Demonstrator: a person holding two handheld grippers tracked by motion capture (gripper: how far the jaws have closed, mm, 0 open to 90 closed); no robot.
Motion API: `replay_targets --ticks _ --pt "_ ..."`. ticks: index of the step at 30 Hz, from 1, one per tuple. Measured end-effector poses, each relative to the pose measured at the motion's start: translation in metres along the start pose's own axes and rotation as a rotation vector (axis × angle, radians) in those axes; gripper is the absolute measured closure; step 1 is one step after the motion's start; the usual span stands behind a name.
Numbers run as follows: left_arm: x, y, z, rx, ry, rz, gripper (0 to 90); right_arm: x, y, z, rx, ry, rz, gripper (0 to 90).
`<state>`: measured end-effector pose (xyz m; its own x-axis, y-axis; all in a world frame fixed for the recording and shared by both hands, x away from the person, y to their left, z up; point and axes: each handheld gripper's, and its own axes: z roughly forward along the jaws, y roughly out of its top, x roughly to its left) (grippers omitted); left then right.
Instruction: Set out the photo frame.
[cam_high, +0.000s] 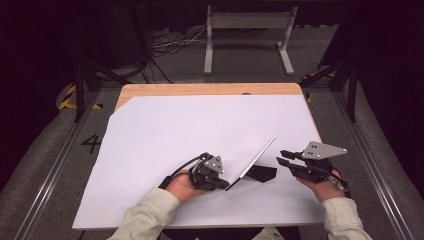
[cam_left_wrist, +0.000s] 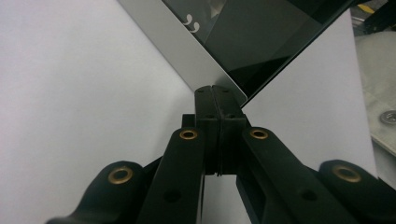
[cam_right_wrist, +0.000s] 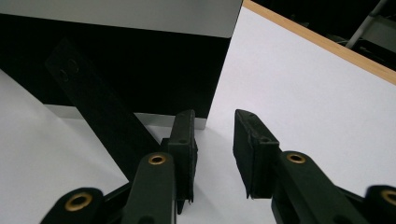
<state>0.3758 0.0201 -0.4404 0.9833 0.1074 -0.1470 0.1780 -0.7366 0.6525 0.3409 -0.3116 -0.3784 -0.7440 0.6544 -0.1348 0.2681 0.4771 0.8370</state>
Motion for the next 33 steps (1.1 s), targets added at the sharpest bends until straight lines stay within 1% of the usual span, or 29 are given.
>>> replay_targets --ticks 1,2,3,4,5,6,7,10,14,18,19,22,26,29,30,31,33 --pt "0.000 0.000 0.000 0.000 0.000 0.000 89.9 0.000 0.000 0.000 0.000 0.000 0.000 68.6" --pt "-0.002 0.001 0.002 -0.002 -0.016 -0.002 89.9 0.000 0.000 0.000 -0.001 -0.003 0.004 67.1" --pt "-0.002 0.001 0.002 -0.002 -0.016 -0.002 89.9 0.000 0.000 0.000 -0.001 -0.003 0.004 67.1" --pt "-0.004 0.003 0.004 -0.002 -0.034 0.004 89.9 -0.001 0.000 -0.001 0.000 -0.004 0.007 66.5" --pt "-0.004 0.003 0.004 -0.002 -0.034 0.004 89.9 -0.001 0.000 -0.001 0.000 -0.004 0.007 66.5" --pt "-0.009 0.006 0.007 -0.001 -0.049 0.017 89.9 -0.001 0.000 -0.001 0.001 -0.004 0.008 66.5" --pt "-0.009 0.006 0.007 -0.001 -0.049 0.017 89.9 -0.001 0.000 -0.001 0.001 -0.004 0.008 66.5" --pt "-0.015 0.010 0.012 0.004 -0.069 0.037 89.9 -0.001 0.000 -0.001 0.000 -0.005 0.009 66.4" --pt "-0.019 0.012 0.016 0.000 -0.095 0.031 89.8 -0.002 0.000 -0.002 0.000 -0.005 0.014 65.6" --pt "-0.021 0.016 0.019 0.006 -0.108 0.047 89.8 -0.001 -0.002 -0.004 0.000 -0.007 0.019 65.7" --pt "-0.022 0.019 0.022 0.005 -0.116 0.054 89.8 0.000 -0.003 -0.004 0.000 -0.008 0.021 65.9" --pt "-0.024 0.024 0.028 0.011 -0.132 0.075 89.8 -0.001 -0.008 -0.009 0.005 -0.017 0.035 65.9" --pt "-0.024 0.030 0.034 0.019 -0.154 0.086 89.7 0.000 -0.012 -0.014 0.012 -0.027 0.047 65.9" --pt "-0.027 0.036 0.040 0.024 -0.170 0.100 89.5 0.000 -0.019 -0.020 0.021 -0.043 0.059 65.9" --pt "-0.027 0.038 0.042 0.020 -0.174 0.111 89.2 0.000 -0.021 -0.023 0.019 -0.049 0.065 65.9" --pt "-0.028 0.040 0.046 0.021 -0.187 0.117 88.5 -0.001 -0.024 -0.028 0.021 -0.062 0.075 66.1" --pt "-0.029 0.042 0.048 0.028 -0.194 0.116 87.2 -0.001 -0.024 -0.030 0.020 -0.065 0.079 66.1"
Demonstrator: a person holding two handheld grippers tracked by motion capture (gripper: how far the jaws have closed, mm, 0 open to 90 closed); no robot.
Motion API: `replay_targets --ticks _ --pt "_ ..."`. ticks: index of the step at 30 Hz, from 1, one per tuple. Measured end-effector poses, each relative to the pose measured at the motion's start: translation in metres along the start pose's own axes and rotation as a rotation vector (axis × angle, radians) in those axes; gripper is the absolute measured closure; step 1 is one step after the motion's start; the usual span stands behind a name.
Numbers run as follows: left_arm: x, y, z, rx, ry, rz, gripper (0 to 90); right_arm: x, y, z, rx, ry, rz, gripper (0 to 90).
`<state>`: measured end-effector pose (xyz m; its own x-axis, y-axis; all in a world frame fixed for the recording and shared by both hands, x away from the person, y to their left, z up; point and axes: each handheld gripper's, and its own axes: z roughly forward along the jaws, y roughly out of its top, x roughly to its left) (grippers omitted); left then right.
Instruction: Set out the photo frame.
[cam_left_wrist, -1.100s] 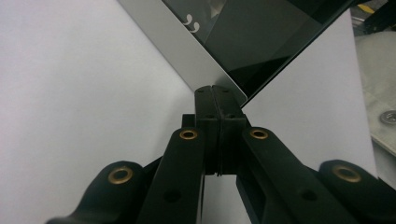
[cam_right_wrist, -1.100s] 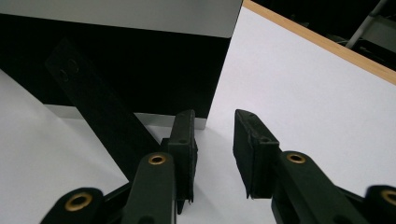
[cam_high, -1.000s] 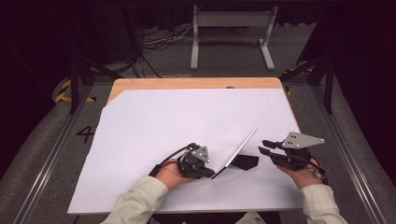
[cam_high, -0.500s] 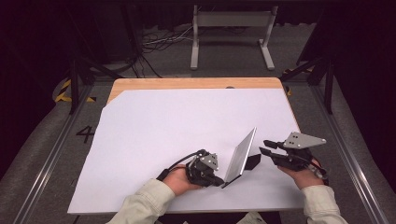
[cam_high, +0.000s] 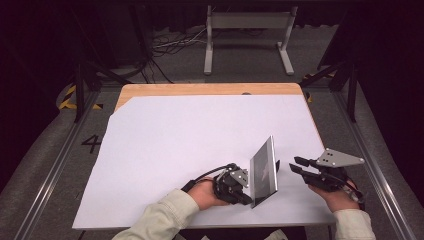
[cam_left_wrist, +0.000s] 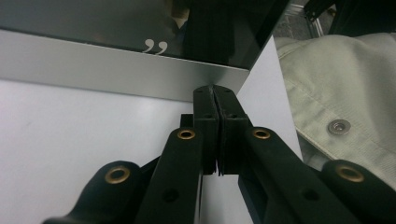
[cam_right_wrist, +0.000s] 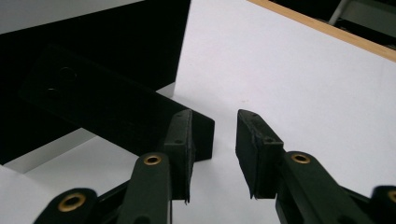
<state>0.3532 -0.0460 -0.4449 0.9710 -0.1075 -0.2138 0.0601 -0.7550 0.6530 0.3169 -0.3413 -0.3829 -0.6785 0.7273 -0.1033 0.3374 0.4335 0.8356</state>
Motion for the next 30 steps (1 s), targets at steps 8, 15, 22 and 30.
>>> replay_targets --ticks 8,15,22,30 --pt "0.002 0.010 0.012 -0.027 -0.025 0.003 86.5 -0.001 -0.010 -0.009 0.025 -0.033 0.043 66.6" --pt "0.003 0.020 0.022 -0.070 0.022 -0.015 84.7 -0.003 -0.015 -0.017 0.029 -0.056 0.070 66.6" --pt "-0.006 0.027 0.021 -0.099 0.057 0.024 77.6 -0.005 -0.017 -0.024 0.030 -0.067 0.098 68.6" --pt "0.003 -0.001 -0.010 -0.095 0.111 -0.032 73.5 -0.008 -0.012 -0.016 0.027 -0.054 0.092 68.3"
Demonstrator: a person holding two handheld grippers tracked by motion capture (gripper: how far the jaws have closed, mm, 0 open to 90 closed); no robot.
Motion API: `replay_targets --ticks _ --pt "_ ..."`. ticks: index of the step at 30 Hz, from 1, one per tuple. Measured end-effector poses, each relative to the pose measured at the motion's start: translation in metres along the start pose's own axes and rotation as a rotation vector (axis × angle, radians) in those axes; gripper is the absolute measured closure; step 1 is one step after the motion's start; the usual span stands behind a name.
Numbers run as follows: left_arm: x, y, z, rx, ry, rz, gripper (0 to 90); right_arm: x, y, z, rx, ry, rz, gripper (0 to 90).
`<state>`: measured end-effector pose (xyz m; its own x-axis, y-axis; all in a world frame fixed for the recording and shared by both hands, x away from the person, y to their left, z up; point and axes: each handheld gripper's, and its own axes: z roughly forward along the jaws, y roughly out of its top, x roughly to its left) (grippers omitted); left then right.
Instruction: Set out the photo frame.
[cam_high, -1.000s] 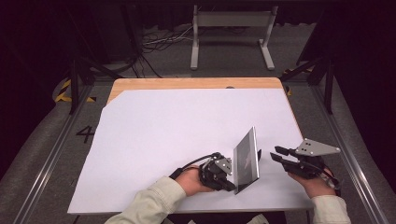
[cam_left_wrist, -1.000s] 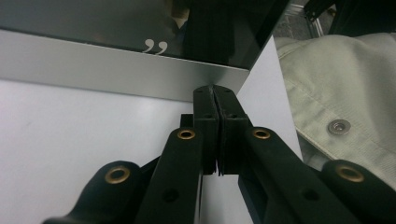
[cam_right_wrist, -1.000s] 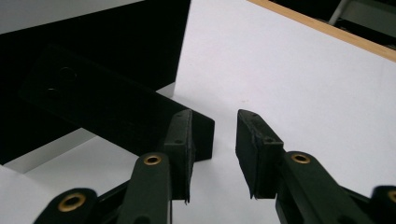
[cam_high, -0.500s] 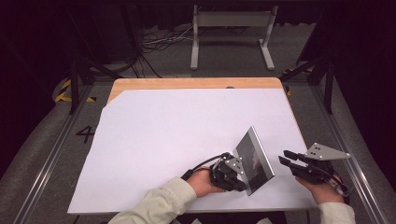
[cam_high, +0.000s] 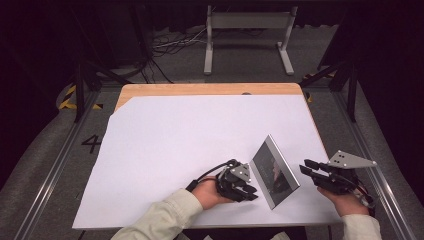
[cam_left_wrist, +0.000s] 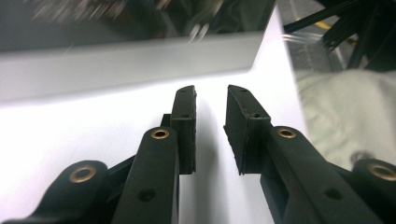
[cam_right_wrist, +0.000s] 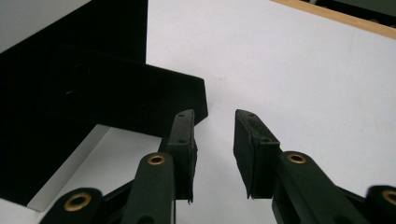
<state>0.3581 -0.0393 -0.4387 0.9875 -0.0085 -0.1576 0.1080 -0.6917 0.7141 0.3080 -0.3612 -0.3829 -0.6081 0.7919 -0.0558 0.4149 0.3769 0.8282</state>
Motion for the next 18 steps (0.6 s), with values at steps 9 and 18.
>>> replay_targets --ticks 9,18 --pt "0.004 -0.032 -0.031 0.027 0.049 -0.048 73.0 -0.005 0.007 0.007 0.026 0.034 0.029 67.6" --pt "0.011 -0.051 -0.058 0.018 0.126 -0.087 70.9 -0.005 0.010 0.001 0.045 0.026 0.066 67.8"
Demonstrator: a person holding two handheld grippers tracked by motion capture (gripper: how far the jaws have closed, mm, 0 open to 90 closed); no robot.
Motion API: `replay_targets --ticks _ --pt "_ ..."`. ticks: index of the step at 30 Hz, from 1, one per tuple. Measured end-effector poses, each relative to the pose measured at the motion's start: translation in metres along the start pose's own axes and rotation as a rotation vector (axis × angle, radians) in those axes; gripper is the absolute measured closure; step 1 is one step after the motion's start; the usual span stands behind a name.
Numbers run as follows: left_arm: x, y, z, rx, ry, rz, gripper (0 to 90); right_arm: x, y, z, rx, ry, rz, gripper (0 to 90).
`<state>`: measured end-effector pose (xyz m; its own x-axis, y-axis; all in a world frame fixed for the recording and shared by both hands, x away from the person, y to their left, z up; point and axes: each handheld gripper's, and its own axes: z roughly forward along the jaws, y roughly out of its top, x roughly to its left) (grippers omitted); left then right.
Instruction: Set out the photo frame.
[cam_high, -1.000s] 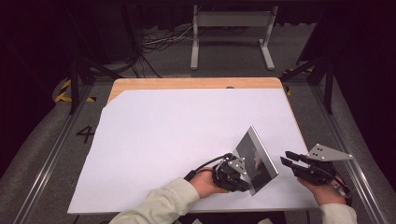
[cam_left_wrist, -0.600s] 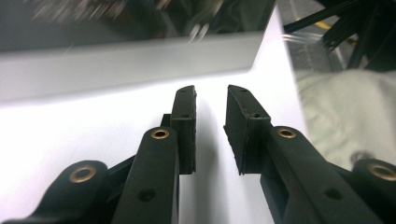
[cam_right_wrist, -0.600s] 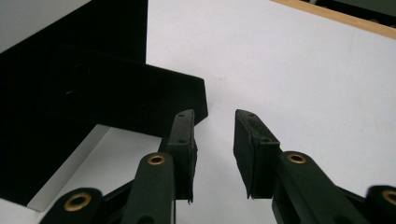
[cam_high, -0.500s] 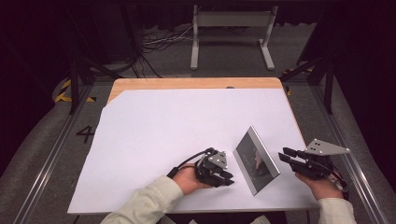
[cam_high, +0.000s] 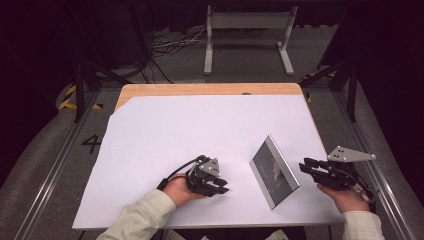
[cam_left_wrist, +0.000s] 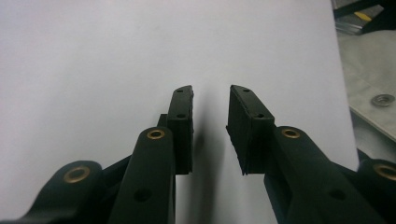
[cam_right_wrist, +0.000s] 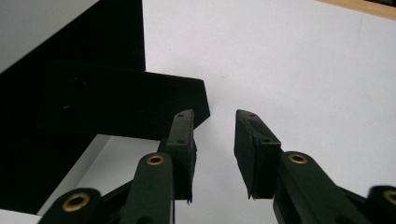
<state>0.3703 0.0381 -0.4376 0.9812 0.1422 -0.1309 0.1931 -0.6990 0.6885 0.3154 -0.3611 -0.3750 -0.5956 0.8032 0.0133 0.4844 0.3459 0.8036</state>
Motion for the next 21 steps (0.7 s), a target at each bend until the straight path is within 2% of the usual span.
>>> replay_targets --ticks 3,9,10,12,16,21 --pt "0.005 -0.006 -0.007 -0.012 0.025 -0.023 70.4 0.002 0.004 -0.005 0.008 -0.001 0.002 68.0" --pt "0.011 -0.014 -0.018 -0.027 0.063 -0.049 69.6 0.002 0.008 -0.008 0.032 0.003 0.038 69.7" --pt "0.014 -0.016 -0.022 -0.044 0.080 -0.062 69.3 0.001 0.010 -0.006 0.058 0.010 0.061 70.6" --pt "0.016 -0.018 -0.023 -0.048 0.093 -0.066 69.1 0.001 0.011 -0.006 0.073 0.012 0.063 71.6" --pt "0.023 -0.024 -0.030 -0.053 0.140 -0.077 68.8 0.004 0.016 -0.005 0.131 -0.015 0.078 74.7" --pt "0.033 -0.035 -0.036 -0.086 0.169 -0.116 68.0 0.006 0.022 -0.005 0.125 -0.021 0.128 73.3"
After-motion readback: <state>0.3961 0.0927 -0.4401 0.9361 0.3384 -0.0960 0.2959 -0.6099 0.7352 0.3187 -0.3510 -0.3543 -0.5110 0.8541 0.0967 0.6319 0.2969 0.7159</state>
